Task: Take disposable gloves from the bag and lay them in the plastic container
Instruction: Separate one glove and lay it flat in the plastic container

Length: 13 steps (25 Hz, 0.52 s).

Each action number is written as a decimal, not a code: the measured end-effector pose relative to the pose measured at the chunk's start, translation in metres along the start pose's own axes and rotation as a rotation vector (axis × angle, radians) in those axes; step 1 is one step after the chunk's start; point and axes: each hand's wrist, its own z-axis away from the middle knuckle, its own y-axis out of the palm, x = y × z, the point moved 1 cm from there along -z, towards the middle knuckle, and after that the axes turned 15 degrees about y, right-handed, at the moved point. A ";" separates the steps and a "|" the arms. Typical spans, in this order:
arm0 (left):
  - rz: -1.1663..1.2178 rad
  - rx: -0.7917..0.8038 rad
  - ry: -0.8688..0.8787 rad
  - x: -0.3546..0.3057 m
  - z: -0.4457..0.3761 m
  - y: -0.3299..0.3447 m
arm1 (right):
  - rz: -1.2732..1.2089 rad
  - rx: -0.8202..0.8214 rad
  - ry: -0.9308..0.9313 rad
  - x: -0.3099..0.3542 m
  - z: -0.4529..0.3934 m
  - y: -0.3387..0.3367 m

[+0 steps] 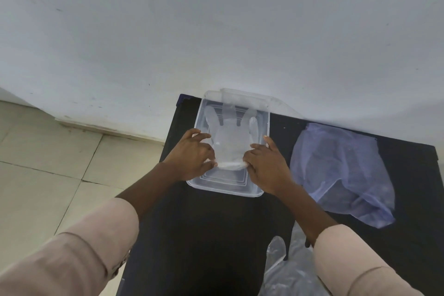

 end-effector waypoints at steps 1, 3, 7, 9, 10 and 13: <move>-0.021 0.031 0.031 0.001 0.002 0.001 | 0.031 0.051 -0.008 0.000 0.001 -0.001; -0.059 0.106 0.090 0.005 0.005 0.000 | 0.093 0.117 -0.048 -0.002 0.001 -0.004; -0.086 0.192 0.125 0.008 0.003 -0.003 | 0.144 0.236 -0.099 -0.003 0.001 -0.010; -0.087 0.197 0.116 0.007 0.002 -0.002 | 0.185 0.274 -0.105 -0.002 0.001 -0.013; -0.091 0.199 0.113 0.006 0.002 -0.002 | 0.210 0.291 -0.108 -0.001 0.002 -0.015; -0.107 0.246 0.108 0.006 0.002 -0.005 | 0.265 0.353 -0.093 0.004 0.001 -0.025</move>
